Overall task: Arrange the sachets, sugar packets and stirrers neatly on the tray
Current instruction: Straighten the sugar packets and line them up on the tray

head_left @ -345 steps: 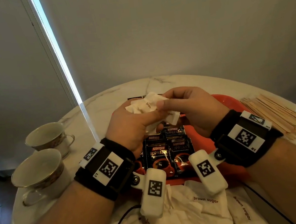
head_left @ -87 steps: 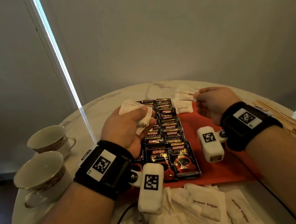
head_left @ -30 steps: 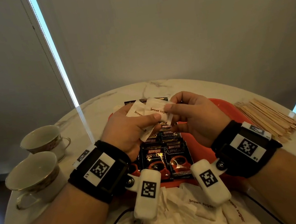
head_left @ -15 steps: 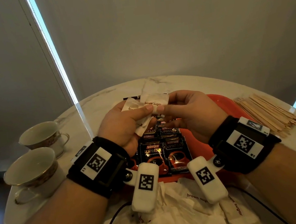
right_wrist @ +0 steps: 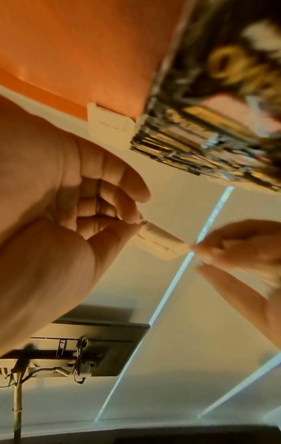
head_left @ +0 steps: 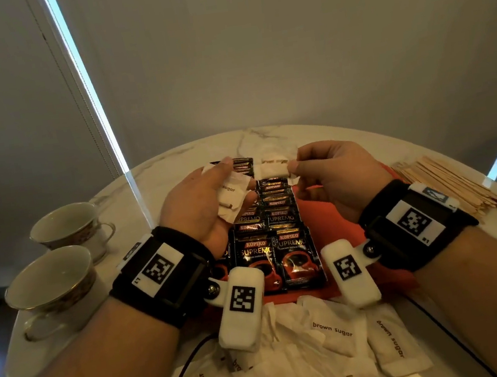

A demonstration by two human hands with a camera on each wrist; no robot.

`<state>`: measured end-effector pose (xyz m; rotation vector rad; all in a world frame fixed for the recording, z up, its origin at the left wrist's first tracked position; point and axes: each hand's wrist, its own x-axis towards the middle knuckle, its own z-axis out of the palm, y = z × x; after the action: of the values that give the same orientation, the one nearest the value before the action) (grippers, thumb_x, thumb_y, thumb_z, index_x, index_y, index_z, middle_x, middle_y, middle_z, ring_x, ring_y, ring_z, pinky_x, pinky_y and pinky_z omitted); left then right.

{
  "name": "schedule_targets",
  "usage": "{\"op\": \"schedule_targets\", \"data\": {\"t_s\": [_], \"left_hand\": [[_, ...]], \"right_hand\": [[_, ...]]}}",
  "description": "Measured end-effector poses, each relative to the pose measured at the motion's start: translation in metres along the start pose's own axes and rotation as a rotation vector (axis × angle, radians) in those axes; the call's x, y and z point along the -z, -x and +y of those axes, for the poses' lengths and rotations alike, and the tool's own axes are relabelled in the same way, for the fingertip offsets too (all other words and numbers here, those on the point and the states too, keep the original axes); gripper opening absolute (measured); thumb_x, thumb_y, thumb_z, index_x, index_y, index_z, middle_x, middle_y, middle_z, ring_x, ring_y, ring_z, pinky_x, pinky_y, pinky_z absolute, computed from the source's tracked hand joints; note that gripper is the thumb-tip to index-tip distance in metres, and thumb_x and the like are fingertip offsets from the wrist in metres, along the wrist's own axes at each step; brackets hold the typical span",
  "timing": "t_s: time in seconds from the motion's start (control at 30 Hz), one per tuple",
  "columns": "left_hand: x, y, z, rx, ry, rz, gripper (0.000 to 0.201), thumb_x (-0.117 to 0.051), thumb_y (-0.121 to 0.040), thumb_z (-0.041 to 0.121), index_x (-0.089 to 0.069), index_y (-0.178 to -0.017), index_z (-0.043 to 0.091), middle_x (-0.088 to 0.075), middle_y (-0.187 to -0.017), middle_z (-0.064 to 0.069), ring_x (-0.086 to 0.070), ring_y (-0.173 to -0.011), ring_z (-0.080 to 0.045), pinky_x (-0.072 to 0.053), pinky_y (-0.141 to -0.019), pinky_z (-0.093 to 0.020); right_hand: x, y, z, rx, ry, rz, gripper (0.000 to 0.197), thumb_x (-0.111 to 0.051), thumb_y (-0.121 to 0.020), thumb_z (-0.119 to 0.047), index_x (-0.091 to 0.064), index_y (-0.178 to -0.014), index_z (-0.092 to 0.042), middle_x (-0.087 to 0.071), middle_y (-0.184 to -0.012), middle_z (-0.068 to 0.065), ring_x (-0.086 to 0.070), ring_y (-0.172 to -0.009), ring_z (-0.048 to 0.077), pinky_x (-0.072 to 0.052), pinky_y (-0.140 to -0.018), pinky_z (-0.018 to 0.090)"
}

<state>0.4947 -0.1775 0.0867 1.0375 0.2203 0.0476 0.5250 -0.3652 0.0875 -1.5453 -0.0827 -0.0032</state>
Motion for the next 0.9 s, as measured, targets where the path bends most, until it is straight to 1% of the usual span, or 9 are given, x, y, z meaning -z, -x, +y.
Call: {"op": "schedule_targets", "data": {"t_s": [0.1, 0.17, 0.23, 0.3, 0.37, 0.47, 0.6, 0.67, 0.9], "left_hand": [[-0.001, 0.002, 0.007, 0.022, 0.103, 0.035, 0.006, -0.060, -0.099, 0.007, -0.059, -0.100, 0.001, -0.074, -0.076, -0.021, -0.070, -0.063, -0.027, -0.062, -0.062, -0.031], [0.000, 0.003, 0.009, 0.028, 0.158, 0.035, 0.009, -0.049, -0.094, -0.004, -0.055, -0.099, -0.001, -0.072, -0.089, -0.026, -0.071, -0.072, -0.031, -0.063, -0.071, -0.033], [0.001, 0.003, 0.008, 0.019, 0.186, 0.032, 0.023, -0.042, -0.088, -0.012, -0.053, -0.103, 0.001, -0.069, -0.107, -0.031, -0.072, -0.083, -0.036, -0.064, -0.076, -0.035], [0.003, 0.001, 0.007, 0.006, 0.203, 0.030, 0.032, -0.039, -0.085, -0.016, -0.052, -0.108, 0.002, -0.068, -0.112, -0.033, -0.073, -0.087, -0.040, -0.065, -0.077, -0.037], [0.004, 0.000, 0.008, -0.006, 0.207, 0.019, 0.033, -0.037, -0.085, -0.017, -0.052, -0.107, 0.002, -0.070, -0.104, -0.032, -0.073, -0.083, -0.039, -0.064, -0.072, -0.037], [0.006, -0.002, 0.010, -0.015, 0.195, 0.023, 0.032, -0.038, -0.085, -0.017, -0.053, -0.105, 0.003, -0.075, -0.087, -0.029, -0.074, -0.074, -0.037, -0.063, -0.066, -0.036], [0.007, -0.005, 0.010, -0.024, 0.149, 0.024, 0.033, -0.038, -0.085, -0.017, -0.053, -0.105, 0.004, -0.076, -0.081, -0.025, -0.076, -0.069, -0.034, -0.063, -0.077, -0.038], [0.007, -0.005, 0.009, -0.036, 0.136, 0.020, 0.035, -0.037, -0.084, -0.017, -0.053, -0.106, 0.004, -0.076, -0.079, -0.023, -0.076, -0.069, -0.033, -0.062, -0.082, -0.039], [0.007, -0.005, 0.009, -0.041, 0.132, 0.000, 0.034, -0.037, -0.085, -0.018, -0.054, -0.105, 0.004, -0.076, -0.077, -0.023, -0.076, -0.067, -0.032, -0.064, -0.078, -0.037]], "right_hand": [[0.020, -0.024, 0.000, -0.049, -0.036, 0.200, 0.014, -0.069, -0.089, 0.004, -0.065, -0.087, -0.009, -0.064, -0.075, 0.010, -0.057, -0.056, 0.016, -0.056, -0.054, 0.032], [0.034, -0.043, 0.002, -0.128, -0.031, 0.291, 0.016, -0.067, -0.091, 0.004, -0.063, -0.089, -0.011, -0.062, -0.078, 0.011, -0.056, -0.058, 0.017, -0.055, -0.054, 0.031], [0.044, -0.059, 0.010, -0.223, 0.058, 0.287, 0.017, -0.062, -0.093, 0.004, -0.061, -0.084, -0.010, -0.059, -0.077, 0.011, -0.054, -0.060, 0.016, -0.055, -0.063, 0.035], [0.049, -0.069, 0.020, -0.324, 0.158, 0.253, 0.011, -0.063, -0.093, 0.003, -0.062, -0.085, -0.006, -0.060, -0.084, 0.015, -0.056, -0.063, 0.019, -0.055, -0.074, 0.038], [0.050, -0.076, 0.026, -0.381, 0.237, 0.249, 0.006, -0.066, -0.091, 0.004, -0.066, -0.096, 0.002, -0.061, -0.087, 0.017, -0.057, -0.064, 0.020, -0.056, -0.071, 0.037], [0.051, -0.083, 0.029, -0.408, 0.310, 0.261, 0.016, -0.069, -0.089, 0.004, -0.067, -0.105, 0.006, -0.061, -0.078, 0.013, -0.057, -0.062, 0.019, -0.055, -0.058, 0.033], [0.048, -0.087, 0.027, -0.446, 0.398, 0.243, 0.011, -0.075, -0.087, -0.001, -0.068, -0.096, 0.000, -0.062, -0.075, 0.010, -0.058, -0.061, 0.017, -0.056, -0.056, 0.029], [0.047, -0.088, 0.027, -0.453, 0.434, 0.249, 0.010, -0.077, -0.086, -0.003, -0.068, -0.091, -0.001, -0.061, -0.072, 0.010, -0.057, -0.059, 0.017, -0.055, -0.061, 0.030], [0.042, -0.086, 0.026, -0.457, 0.476, 0.260, 0.012, -0.077, -0.086, -0.004, -0.066, -0.087, -0.003, -0.059, -0.069, 0.008, -0.055, -0.055, 0.016, -0.051, -0.051, 0.025]]}}
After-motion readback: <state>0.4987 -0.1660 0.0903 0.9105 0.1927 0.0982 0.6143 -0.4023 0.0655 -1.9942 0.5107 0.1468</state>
